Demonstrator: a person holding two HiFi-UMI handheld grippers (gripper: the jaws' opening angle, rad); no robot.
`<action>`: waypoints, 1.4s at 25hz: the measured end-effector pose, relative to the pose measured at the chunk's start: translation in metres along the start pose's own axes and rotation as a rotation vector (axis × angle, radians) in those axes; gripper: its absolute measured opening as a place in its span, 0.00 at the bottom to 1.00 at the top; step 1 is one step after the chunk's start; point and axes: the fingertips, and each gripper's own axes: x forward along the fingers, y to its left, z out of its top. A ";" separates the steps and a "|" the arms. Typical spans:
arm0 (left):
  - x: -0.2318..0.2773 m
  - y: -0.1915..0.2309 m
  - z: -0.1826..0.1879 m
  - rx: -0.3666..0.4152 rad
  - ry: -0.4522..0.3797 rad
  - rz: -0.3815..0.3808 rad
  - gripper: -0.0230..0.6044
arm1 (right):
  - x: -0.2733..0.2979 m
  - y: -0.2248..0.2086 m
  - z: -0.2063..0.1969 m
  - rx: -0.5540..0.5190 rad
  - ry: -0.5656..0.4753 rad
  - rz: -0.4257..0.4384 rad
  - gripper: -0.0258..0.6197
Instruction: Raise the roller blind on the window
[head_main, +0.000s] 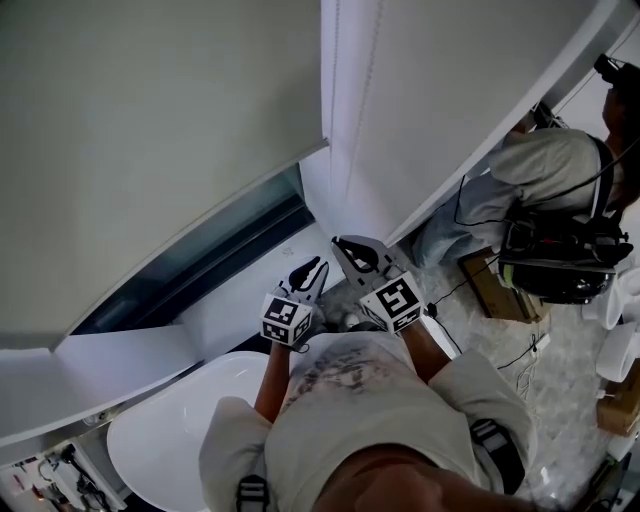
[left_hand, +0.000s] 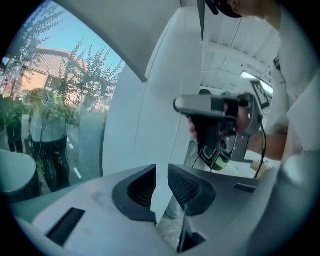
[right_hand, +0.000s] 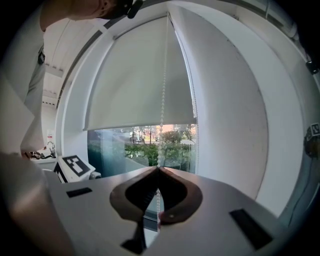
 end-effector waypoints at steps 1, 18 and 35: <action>-0.006 -0.002 0.015 0.006 -0.021 -0.003 0.14 | 0.000 0.001 0.001 -0.001 -0.001 0.000 0.13; -0.056 -0.055 0.257 0.218 -0.352 -0.132 0.18 | 0.003 0.014 0.002 -0.025 0.001 0.007 0.13; -0.044 -0.073 0.329 0.284 -0.397 -0.092 0.05 | 0.001 0.006 0.007 -0.011 -0.009 0.003 0.13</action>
